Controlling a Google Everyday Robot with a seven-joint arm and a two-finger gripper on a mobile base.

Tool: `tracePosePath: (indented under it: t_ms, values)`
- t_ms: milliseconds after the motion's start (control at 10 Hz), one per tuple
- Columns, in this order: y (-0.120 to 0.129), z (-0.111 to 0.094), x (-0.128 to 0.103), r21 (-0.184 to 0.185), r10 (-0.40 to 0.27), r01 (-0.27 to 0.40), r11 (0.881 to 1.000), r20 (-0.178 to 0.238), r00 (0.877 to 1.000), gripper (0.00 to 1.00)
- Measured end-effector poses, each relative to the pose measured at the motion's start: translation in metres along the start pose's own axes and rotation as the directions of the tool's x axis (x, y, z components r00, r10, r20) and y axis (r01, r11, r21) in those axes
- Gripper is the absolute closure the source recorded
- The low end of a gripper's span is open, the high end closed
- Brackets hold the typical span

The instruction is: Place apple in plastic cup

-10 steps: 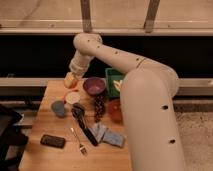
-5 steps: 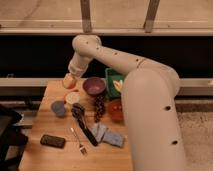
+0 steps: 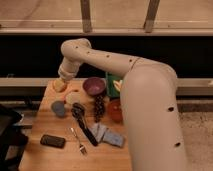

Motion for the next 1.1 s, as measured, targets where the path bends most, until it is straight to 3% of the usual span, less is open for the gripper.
tracePosePath:
  t_ms: [600, 1100]
  values:
    - [0.019, 0.034, 0.006, -0.048, -0.029, 0.023, 0.999, -0.126, 0.992, 0.98]
    - [0.030, 0.059, 0.018, -0.115, -0.038, 0.015, 0.993, -0.195, 0.980, 0.98]
